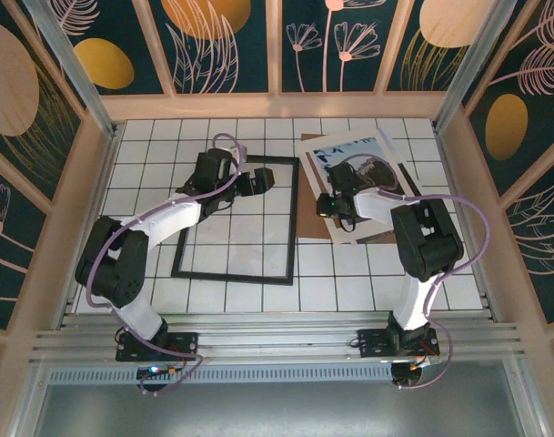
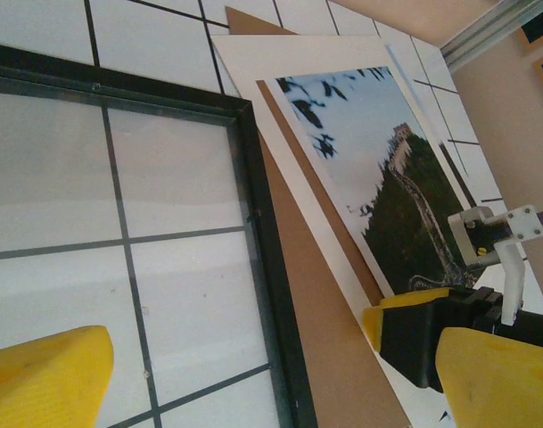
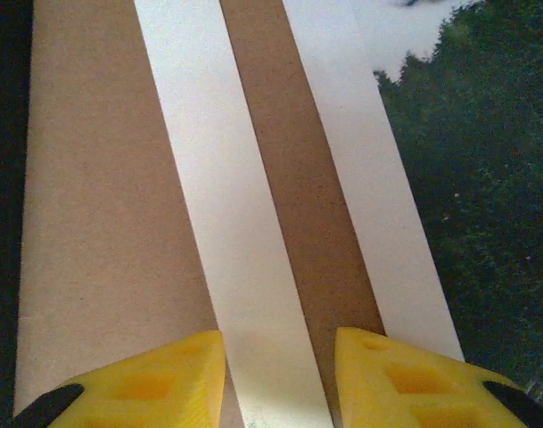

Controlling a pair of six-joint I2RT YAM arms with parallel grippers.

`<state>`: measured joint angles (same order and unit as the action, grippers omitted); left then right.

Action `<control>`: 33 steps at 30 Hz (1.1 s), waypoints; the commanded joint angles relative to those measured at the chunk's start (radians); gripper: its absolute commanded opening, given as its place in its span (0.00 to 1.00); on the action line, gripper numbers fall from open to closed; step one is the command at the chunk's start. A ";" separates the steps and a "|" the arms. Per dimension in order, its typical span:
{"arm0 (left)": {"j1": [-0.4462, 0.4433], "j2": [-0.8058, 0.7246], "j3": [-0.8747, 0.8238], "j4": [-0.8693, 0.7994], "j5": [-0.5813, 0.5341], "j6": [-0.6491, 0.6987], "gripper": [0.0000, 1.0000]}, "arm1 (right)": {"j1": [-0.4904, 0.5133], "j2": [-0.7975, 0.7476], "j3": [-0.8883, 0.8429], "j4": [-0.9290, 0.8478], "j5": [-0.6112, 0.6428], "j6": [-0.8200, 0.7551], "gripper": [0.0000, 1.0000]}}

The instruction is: Put the photo into the frame

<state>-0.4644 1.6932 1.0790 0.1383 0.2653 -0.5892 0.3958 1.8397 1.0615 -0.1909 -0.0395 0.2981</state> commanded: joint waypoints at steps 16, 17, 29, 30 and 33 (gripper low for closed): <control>-0.156 0.217 0.208 0.030 -0.016 -0.027 0.92 | -0.267 -0.175 -0.028 0.129 -0.328 0.037 0.41; -0.175 0.240 0.232 0.019 -0.027 -0.022 0.92 | -0.304 -0.188 -0.029 0.116 -0.267 0.017 0.44; -0.334 0.586 0.643 -0.204 -0.112 0.014 0.90 | -0.587 0.029 0.196 0.019 0.046 -0.089 0.74; -0.339 0.613 0.673 -0.218 -0.109 0.014 0.90 | -0.590 0.061 0.228 0.003 0.046 -0.105 0.75; -0.347 0.669 0.736 -0.251 -0.110 0.022 0.90 | -0.595 0.136 0.300 -0.042 0.016 -0.140 0.76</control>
<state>-0.8108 2.3177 1.7649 -0.0299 0.1738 -0.5884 -0.1951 1.9263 1.2987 -0.1497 -0.0441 0.2188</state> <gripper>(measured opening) 0.902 0.756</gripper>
